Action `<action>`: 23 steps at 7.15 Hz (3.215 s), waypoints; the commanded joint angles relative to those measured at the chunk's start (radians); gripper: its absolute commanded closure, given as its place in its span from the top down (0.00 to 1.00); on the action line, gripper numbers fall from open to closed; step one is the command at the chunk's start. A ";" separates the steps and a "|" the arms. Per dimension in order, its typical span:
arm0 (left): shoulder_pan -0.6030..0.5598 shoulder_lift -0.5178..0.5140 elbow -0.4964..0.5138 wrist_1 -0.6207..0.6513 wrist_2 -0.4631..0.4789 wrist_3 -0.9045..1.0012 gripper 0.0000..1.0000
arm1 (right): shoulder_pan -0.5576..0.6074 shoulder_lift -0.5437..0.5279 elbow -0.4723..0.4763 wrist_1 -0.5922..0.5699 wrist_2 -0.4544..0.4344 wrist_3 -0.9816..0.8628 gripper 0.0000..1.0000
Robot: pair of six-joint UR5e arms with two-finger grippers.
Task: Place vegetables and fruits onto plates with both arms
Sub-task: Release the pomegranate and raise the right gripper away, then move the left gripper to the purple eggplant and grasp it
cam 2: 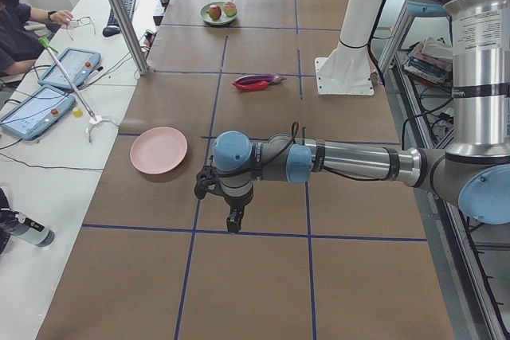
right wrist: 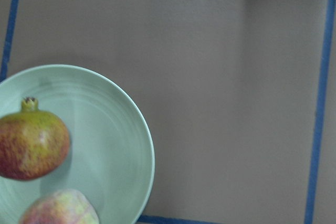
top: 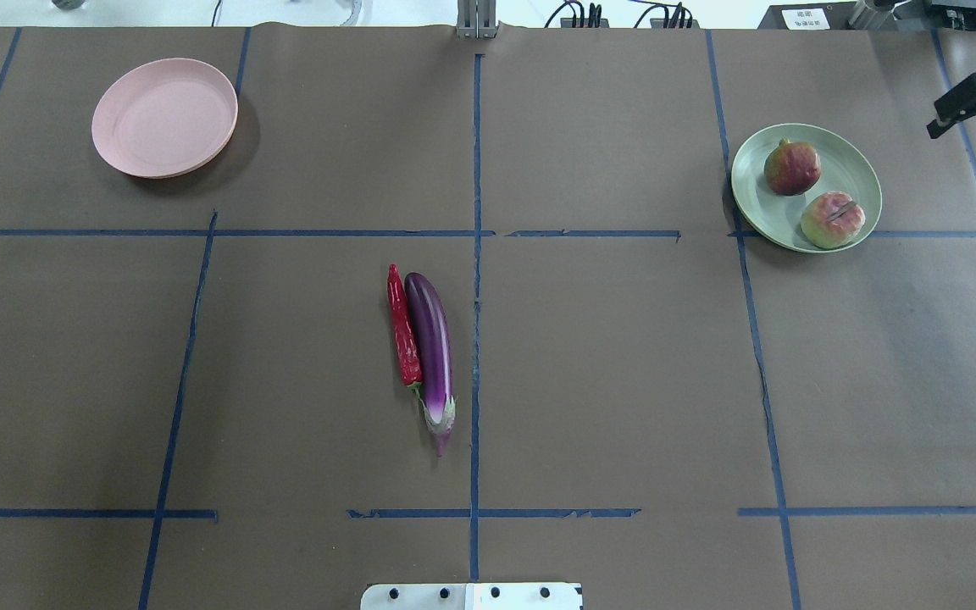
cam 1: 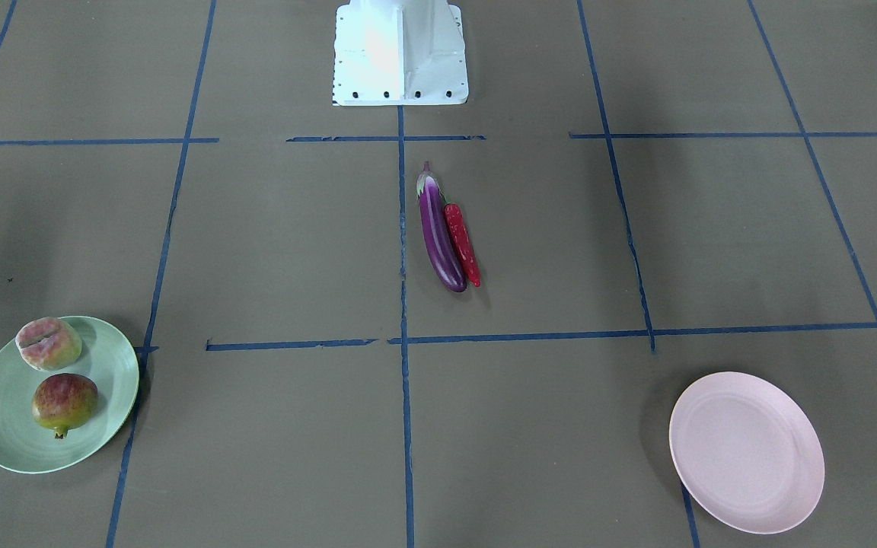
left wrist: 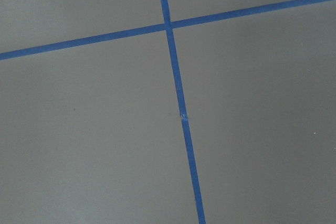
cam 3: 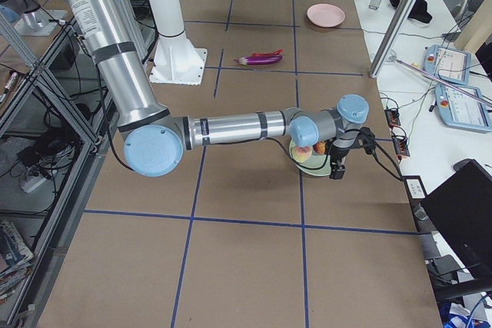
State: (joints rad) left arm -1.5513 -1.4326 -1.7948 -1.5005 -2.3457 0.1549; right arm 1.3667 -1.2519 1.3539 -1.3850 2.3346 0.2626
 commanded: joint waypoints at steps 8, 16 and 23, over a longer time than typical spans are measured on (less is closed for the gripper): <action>0.016 -0.034 -0.098 -0.197 0.000 -0.012 1.00 | 0.091 -0.351 0.384 -0.338 -0.078 -0.280 1.00; 0.745 -0.489 -0.094 -0.160 0.210 -1.150 1.00 | 0.095 -0.370 0.383 -0.338 -0.024 -0.370 1.00; 1.131 -0.848 0.111 -0.046 0.516 -1.759 0.78 | 0.094 -0.369 0.378 -0.338 -0.024 -0.370 1.00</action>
State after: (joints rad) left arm -0.4419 -2.2201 -1.7448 -1.5461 -1.8363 -1.5266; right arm 1.4607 -1.6215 1.7325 -1.7227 2.3102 -0.1074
